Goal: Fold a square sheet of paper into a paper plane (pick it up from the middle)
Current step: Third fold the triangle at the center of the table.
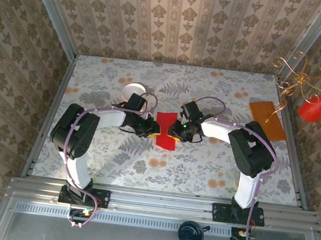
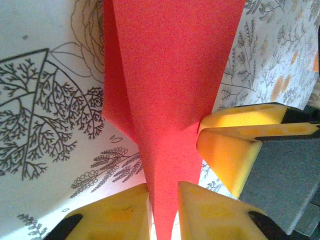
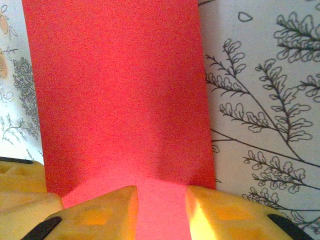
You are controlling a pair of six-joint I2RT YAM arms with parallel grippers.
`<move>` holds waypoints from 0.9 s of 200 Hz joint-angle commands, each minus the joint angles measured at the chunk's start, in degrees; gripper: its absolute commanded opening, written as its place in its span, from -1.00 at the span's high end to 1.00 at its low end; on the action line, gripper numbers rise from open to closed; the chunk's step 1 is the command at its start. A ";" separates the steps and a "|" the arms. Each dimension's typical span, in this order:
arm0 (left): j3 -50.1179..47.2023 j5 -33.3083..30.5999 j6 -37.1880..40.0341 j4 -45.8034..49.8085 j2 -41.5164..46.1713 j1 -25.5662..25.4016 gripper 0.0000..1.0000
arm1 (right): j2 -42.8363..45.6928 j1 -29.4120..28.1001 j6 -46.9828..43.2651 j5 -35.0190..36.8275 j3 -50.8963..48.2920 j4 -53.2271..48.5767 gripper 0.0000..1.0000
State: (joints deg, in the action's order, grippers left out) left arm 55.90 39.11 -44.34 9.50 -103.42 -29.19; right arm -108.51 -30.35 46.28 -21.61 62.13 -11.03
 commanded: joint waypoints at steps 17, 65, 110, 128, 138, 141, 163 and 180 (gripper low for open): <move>-0.67 1.84 -0.97 -0.62 -0.90 0.43 0.74 | -0.37 0.29 0.65 -0.19 -1.22 1.81 0.27; -2.00 2.10 -3.79 -2.78 0.79 0.92 0.97 | 10.43 0.21 -6.55 4.60 -5.24 8.14 0.25; -2.64 2.46 -7.36 -3.74 2.97 1.40 0.99 | 18.96 -0.56 -18.16 7.97 -10.90 11.55 0.10; -2.46 2.16 -8.12 -3.22 3.95 1.48 0.99 | 22.06 -2.25 -22.85 10.97 -14.80 15.80 0.01; -2.46 2.02 -8.61 -3.00 4.41 1.57 0.99 | 23.63 -3.37 -25.67 12.31 -16.32 17.51 -0.05; -2.46 1.95 -8.72 -2.92 4.51 1.53 0.99 | 23.97 -3.68 -26.47 12.60 -16.68 17.91 -0.06; -2.38 1.93 -9.83 -2.67 4.89 1.61 0.99 | 24.88 -6.18 -31.73 14.36 -18.36 20.52 -0.08; -2.46 2.29 -11.06 -2.75 5.02 1.76 0.99 | 25.00 -9.39 -37.85 15.09 -21.66 26.59 -0.06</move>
State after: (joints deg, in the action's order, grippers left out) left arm 53.65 40.36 -52.80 6.74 -99.90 -28.01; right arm -84.90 -36.36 19.55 -10.33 43.53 7.03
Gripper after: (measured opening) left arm 0.065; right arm 0.533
